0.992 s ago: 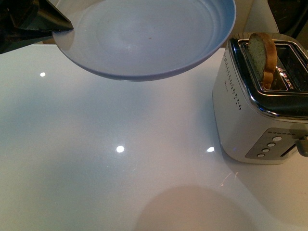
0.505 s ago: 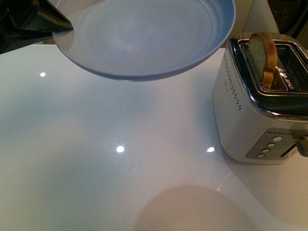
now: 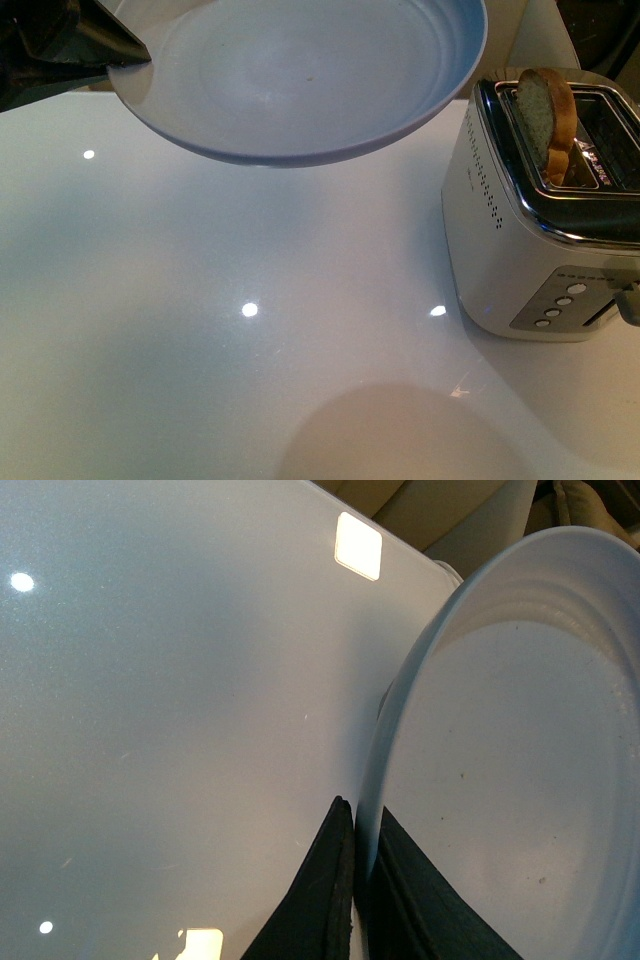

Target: Left arm holds plate, right arm toasts bread

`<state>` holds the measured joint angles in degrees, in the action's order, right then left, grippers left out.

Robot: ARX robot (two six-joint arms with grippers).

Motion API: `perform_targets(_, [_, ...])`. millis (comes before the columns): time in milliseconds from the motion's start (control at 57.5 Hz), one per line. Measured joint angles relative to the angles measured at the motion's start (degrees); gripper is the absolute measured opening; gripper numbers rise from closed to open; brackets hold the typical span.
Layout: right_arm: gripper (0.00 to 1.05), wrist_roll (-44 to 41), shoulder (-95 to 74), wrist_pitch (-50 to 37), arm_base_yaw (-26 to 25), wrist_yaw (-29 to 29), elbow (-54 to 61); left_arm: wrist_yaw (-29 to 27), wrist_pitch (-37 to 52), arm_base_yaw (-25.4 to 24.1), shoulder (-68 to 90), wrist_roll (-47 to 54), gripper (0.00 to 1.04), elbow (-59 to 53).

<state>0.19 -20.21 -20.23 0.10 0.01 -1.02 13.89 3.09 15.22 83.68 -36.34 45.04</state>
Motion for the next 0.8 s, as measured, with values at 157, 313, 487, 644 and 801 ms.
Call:
perform_targets(157, [0.02,0.00,3.63,3.61,0.00,0.00,0.00,0.00,0.00,0.00,0.00,0.00,0.03,0.00])
perform_targets(313, [0.02,0.00,6.38,6.32,-0.02,0.00,0.00,0.00,0.00,0.00,0.00,0.00,0.03,0.00])
perform_targets(487, [0.02,0.00,8.92,8.90,-0.02,0.00,0.00,0.00,0.00,0.00,0.00,0.00,0.03,0.00])
perform_targets(644, [0.02,0.00,13.27,14.49,-0.02,0.04,-0.02,0.02,0.00,0.00,0.00,0.00,0.03,0.00])
perform_targets(801, [0.02,0.00,19.67,20.04,-0.02,0.07,-0.02,0.04,0.00,0.00,-0.07,0.00,0.03,0.00])
